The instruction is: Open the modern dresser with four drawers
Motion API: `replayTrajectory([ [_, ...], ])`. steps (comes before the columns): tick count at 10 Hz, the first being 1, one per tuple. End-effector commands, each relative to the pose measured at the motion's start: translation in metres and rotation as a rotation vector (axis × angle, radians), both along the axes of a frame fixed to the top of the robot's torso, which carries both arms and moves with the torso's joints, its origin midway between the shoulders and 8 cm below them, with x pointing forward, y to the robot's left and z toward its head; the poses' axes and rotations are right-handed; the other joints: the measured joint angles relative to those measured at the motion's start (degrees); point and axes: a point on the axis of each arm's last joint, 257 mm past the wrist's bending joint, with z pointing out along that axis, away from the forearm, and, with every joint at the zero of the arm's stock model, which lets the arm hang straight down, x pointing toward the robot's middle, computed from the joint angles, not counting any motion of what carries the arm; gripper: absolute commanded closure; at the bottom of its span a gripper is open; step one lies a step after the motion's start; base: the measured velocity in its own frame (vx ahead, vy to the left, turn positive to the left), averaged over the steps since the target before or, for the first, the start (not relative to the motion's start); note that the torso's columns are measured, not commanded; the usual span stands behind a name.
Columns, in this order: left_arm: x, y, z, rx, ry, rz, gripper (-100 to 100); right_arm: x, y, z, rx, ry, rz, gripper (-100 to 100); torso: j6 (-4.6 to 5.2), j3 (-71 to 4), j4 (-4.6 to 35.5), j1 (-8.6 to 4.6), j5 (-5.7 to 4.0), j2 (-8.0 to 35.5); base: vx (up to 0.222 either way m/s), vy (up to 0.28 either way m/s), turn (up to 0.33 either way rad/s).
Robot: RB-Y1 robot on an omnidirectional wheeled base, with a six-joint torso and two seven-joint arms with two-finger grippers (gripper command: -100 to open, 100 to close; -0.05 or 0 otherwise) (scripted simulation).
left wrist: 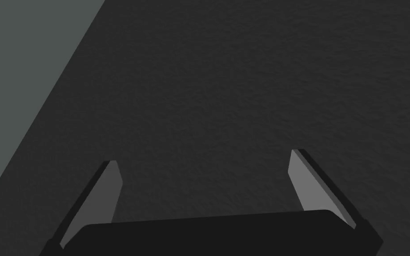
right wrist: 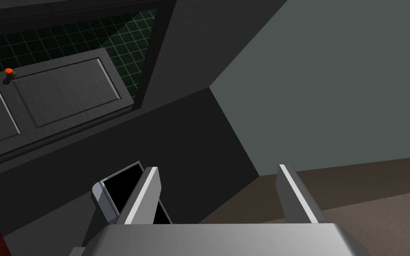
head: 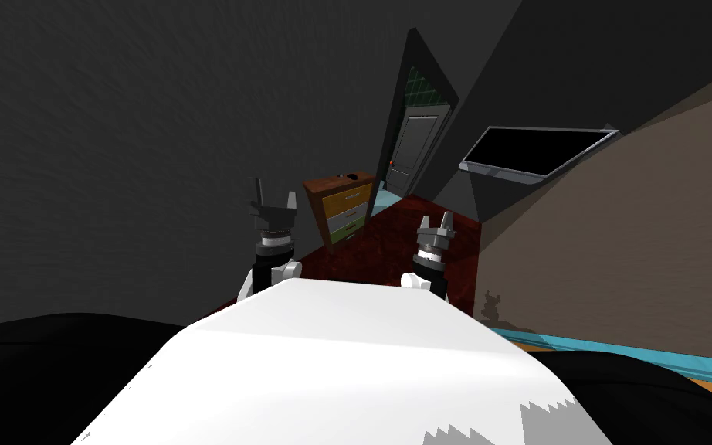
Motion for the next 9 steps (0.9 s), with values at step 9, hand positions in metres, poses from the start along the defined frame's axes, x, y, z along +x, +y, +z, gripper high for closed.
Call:
replayTrajectory([
  [9, -0.0001, 0.0, 0.0001, 0.0, 0.0, 0.0, 0, -0.0001, 0.0, 0.0002, 0.0, 0.0, 0.0, 0, 0.0, -70.7, 35.4, 0.0, 0.0, 35.4, 0.0, 0.0, 0.0],
])
